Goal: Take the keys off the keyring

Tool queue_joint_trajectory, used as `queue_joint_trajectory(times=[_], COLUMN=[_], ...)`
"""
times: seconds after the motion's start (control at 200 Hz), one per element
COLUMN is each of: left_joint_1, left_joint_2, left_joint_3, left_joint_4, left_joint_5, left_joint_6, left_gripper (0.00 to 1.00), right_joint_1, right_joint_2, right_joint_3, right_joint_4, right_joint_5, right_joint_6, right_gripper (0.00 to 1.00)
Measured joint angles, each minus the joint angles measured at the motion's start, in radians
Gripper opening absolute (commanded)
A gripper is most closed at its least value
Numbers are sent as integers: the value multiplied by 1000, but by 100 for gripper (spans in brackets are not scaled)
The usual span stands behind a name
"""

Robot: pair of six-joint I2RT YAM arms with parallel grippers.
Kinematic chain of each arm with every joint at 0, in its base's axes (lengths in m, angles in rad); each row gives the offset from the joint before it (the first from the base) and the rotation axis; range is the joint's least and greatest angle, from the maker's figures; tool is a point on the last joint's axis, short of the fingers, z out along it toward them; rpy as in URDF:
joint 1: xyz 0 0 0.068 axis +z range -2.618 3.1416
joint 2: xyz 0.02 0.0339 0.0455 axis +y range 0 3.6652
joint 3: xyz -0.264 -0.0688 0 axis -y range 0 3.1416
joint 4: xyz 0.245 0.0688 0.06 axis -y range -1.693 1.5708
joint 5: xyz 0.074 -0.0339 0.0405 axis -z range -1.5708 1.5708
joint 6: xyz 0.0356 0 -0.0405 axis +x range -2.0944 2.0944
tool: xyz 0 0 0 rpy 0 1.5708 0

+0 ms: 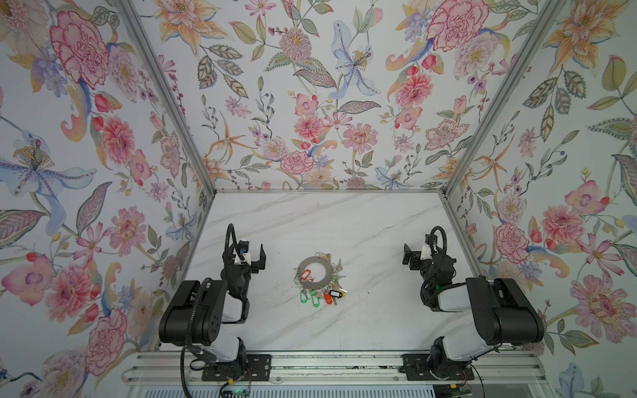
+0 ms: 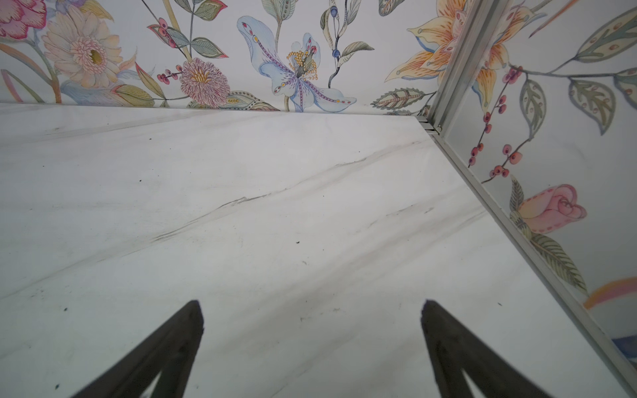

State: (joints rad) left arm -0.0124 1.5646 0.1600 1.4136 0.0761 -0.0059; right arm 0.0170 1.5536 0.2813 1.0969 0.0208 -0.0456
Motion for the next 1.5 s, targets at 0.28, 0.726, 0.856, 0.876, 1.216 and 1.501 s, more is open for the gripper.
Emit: queue_joint_trajectory(times=[0.28, 0.726, 0.856, 0.876, 1.216, 1.501], left_joint_1=[0, -25, -23, -20, -33, -115], left_joint_2=[0, -227, -414, -440, -495, -417], left_joint_3=[0, 75, 147, 148, 72, 41], left_joint_4=[0, -260, -423, -436, -543, -547], left_joint_5=[0, -161, -196, -193, 14, 111], left_joint_6=[0, -36, -159, -182, -514, -536], left_gripper=[99, 99, 99, 99, 99, 99], right_joint_1=[12, -1, 82, 116, 775, 1002], right_joint_2=[-4, -393, -381, -378, -237, -41], right_joint_3=[0, 342, 414, 419, 488, 572], right_joint_4=[-9, -672, -856, -887, -1222, -1407], right_joint_5=[5, -82, -214, -223, -178, -27], right_joint_6=[0, 237, 306, 306, 332, 339], right_gripper=[99, 98, 96, 96, 69, 60])
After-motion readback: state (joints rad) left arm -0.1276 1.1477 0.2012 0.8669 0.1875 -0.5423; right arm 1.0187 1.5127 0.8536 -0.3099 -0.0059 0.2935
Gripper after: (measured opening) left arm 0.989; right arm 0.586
